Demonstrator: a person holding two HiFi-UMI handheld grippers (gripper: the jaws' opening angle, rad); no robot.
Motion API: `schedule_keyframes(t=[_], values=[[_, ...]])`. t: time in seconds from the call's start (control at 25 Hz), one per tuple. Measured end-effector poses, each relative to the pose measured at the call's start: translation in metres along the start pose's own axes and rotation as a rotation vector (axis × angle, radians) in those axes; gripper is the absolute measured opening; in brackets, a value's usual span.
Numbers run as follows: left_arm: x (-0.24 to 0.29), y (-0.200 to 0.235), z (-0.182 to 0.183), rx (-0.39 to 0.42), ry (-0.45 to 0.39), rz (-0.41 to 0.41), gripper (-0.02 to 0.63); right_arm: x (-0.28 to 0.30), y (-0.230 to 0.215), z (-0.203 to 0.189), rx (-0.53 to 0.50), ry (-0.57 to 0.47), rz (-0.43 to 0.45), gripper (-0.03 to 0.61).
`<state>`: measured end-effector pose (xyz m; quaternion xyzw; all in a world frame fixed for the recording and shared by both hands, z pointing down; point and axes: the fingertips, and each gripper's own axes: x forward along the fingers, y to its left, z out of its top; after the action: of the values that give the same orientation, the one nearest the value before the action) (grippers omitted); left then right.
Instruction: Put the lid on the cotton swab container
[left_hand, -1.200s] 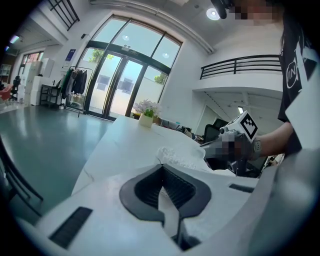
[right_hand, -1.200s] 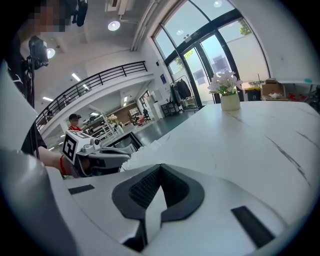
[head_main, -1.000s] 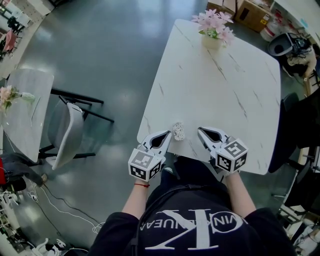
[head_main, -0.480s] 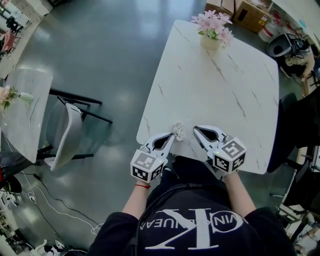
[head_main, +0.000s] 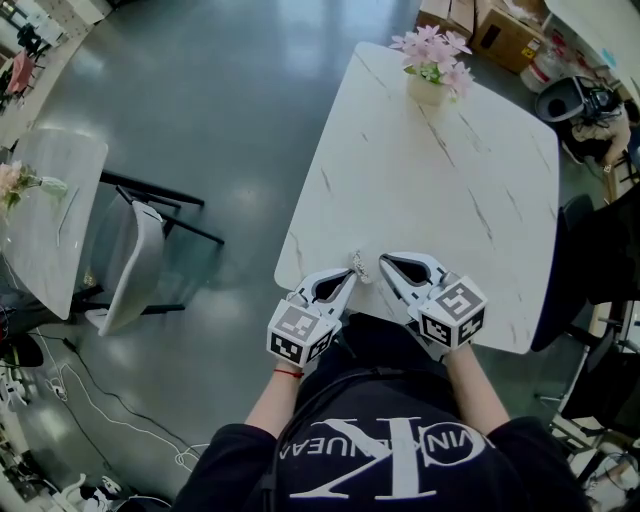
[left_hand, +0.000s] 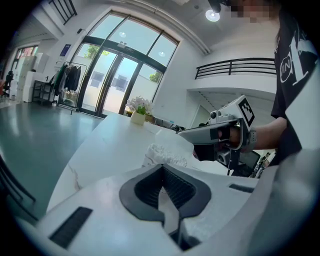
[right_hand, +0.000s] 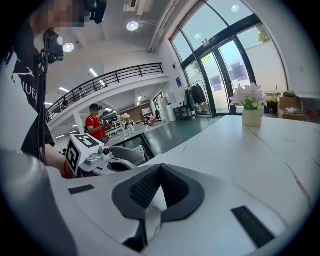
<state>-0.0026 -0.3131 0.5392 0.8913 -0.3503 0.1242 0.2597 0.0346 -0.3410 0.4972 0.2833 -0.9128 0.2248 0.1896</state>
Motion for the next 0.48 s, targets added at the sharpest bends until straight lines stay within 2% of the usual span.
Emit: schedule_keyframes(t=[0.48], values=[[0.003,-0.003,0.001,-0.006,-0.005,-0.02,0.005,0.013,0.009,-0.002,-0.059,0.055,0.018,0.003]])
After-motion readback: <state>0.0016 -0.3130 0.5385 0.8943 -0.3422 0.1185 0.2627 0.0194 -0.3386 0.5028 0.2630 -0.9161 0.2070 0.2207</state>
